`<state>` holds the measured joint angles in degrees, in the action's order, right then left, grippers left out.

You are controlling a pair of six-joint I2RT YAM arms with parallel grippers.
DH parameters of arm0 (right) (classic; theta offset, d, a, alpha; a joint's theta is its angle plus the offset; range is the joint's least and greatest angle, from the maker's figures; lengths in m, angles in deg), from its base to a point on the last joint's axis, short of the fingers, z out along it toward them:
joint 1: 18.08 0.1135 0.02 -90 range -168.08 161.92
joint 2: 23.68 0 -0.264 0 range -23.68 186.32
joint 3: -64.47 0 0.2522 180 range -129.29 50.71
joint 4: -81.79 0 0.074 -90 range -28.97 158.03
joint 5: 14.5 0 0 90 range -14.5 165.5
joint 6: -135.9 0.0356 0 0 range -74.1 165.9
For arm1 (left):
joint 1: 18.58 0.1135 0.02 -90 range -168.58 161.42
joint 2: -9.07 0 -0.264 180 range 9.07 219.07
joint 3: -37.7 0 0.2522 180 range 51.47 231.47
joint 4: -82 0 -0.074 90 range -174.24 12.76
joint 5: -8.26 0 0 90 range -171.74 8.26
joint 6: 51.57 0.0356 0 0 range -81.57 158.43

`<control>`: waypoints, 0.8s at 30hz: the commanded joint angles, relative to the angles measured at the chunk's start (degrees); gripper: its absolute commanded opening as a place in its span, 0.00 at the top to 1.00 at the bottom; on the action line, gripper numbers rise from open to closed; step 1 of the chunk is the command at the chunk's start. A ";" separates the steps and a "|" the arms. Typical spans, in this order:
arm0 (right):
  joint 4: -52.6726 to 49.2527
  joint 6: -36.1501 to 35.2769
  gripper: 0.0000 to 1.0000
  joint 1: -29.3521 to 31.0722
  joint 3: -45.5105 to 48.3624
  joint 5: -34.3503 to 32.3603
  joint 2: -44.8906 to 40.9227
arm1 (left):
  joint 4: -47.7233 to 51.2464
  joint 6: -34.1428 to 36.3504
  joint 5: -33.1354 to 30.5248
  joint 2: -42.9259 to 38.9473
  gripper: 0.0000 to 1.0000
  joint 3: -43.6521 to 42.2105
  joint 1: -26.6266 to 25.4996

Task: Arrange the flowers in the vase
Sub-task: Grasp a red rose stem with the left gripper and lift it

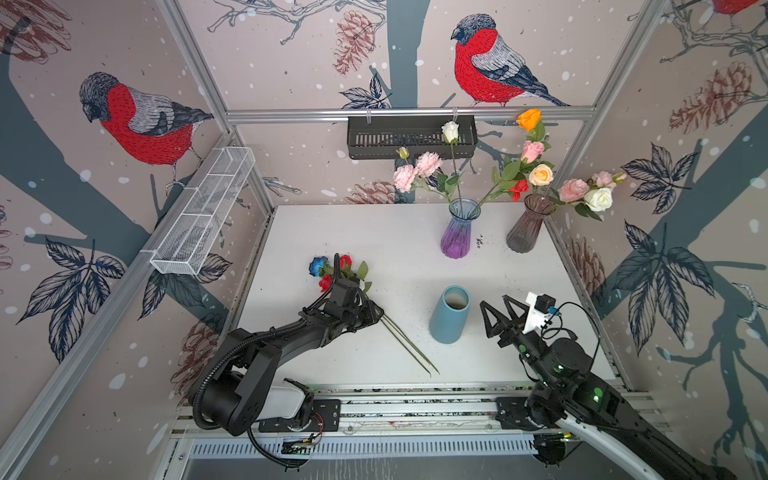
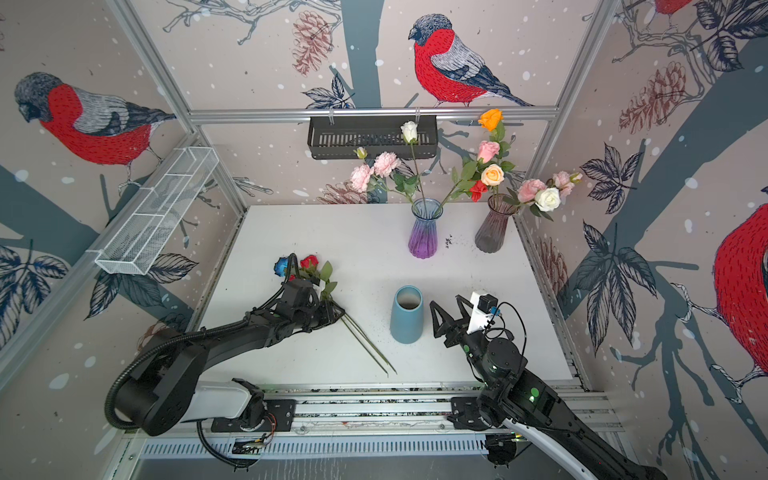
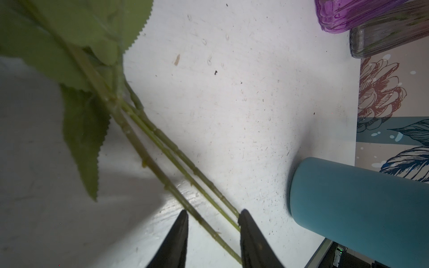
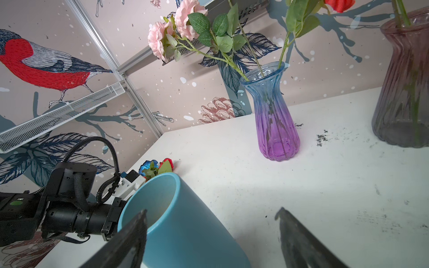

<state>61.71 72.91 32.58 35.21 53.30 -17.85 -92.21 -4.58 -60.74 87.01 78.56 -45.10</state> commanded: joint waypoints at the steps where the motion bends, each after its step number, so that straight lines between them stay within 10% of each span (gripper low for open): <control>1: 0.13 0.36 0.12 0.63 -0.14 -1.93 -0.24 | -3.01 -0.19 0.78 0.63 0.62 -0.67 0.33; 16: -0.31 -0.02 0.12 2.91 -0.21 -3.99 -0.62 | -14.18 -5.19 6.40 3.41 0.99 -4.15 2.78; 24: -0.41 -0.29 0.12 3.66 -0.22 -4.83 -0.73 | -11.25 -4.77 4.72 -3.75 1.00 -3.77 3.57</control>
<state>60.61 72.84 36.03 35.21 49.59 -18.46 -102.83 -9.58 -55.02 85.19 74.34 -41.78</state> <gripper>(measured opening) 0.881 0.061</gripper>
